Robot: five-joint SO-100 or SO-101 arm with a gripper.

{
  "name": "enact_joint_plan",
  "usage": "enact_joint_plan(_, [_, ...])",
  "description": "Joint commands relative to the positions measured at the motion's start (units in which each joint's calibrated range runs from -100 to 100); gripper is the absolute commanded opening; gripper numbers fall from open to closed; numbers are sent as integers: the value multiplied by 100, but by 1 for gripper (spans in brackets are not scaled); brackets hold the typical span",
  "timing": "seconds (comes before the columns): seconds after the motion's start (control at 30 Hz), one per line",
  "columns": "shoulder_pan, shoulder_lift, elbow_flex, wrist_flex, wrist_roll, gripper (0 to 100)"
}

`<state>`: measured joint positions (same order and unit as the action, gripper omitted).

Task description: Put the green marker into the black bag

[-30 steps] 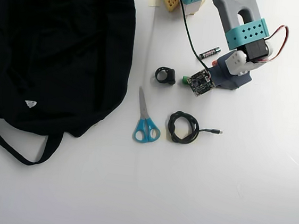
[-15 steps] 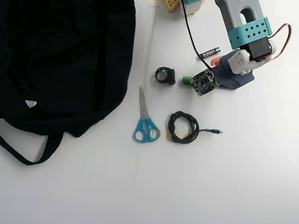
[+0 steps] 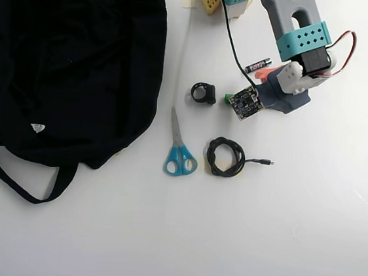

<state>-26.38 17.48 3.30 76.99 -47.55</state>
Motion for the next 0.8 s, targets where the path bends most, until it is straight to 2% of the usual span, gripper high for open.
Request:
enact_joint_plan(0.0, [42, -38, -195, -41, -3069, 33])
enact_joint_plan(0.77, [177, 327, -213, -41, -3006, 33])
